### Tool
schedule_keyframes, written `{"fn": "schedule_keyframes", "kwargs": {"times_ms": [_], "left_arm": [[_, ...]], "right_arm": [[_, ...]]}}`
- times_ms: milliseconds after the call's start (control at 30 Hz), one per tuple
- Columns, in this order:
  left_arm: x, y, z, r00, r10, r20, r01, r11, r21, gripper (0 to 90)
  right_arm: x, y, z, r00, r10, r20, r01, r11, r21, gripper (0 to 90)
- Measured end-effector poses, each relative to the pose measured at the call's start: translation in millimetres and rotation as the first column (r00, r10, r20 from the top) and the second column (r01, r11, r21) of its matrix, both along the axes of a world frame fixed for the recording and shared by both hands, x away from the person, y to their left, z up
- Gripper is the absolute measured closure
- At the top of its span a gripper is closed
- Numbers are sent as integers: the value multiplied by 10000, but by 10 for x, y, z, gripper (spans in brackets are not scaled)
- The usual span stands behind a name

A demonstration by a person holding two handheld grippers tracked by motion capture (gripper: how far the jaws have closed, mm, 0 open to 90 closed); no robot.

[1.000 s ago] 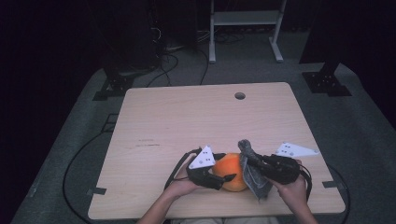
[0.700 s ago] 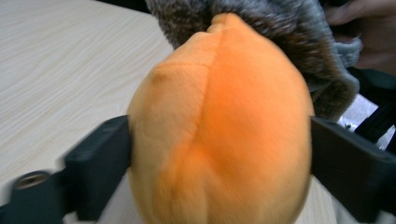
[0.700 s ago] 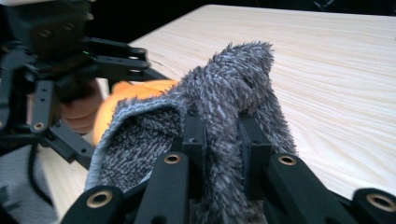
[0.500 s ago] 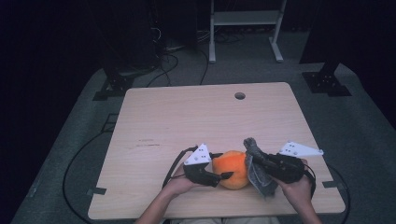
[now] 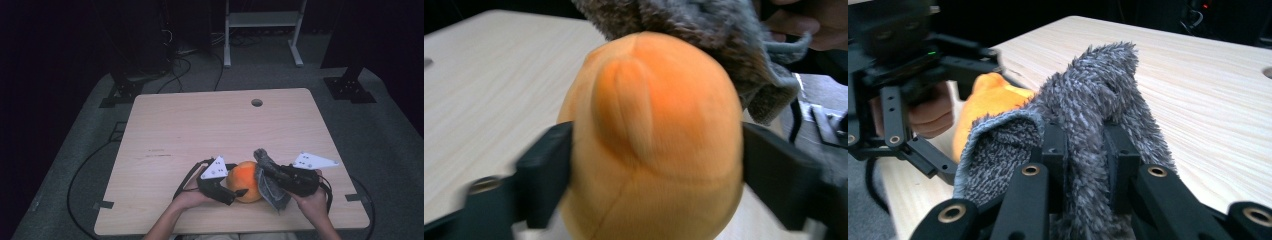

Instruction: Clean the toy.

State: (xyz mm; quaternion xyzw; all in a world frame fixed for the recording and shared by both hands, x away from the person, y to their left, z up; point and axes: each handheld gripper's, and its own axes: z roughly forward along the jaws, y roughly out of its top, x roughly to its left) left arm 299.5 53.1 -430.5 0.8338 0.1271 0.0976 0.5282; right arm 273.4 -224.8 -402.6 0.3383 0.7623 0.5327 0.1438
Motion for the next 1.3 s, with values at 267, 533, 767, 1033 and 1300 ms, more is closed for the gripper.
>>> {"fn": "schedule_keyframes", "kwargs": {"times_ms": [267, 533, 767, 1033, 1300], "left_arm": [[40, 3, -3, 9972, 702, -244, -710, 9970, -317, 322], [22, -3, -22, 9964, 780, -338, -795, 9958, -450, 330], [-26, -32, 9, 9992, -301, -245, 295, 9993, -244, 250], [-15, -71, -44, 9997, 190, -183, -192, 9997, -141, 263], [-205, -203, -66, 9931, -732, 918, 689, 9964, 488, 321]], "right_arm": [[-5, -63, -15, 9954, -943, 164, 948, 9950, -316, 748], [-83, 104, 35, 9989, -256, 382, 264, 9995, -194, 747], [8, -74, -27, 9985, -537, -132, 538, 9985, 96, 747], [-62, -6, 33, 9993, -379, 5, 379, 9992, -134, 754], [-209, 296, 222, 9933, 741, 884, -681, 9953, -692, 754]]}}
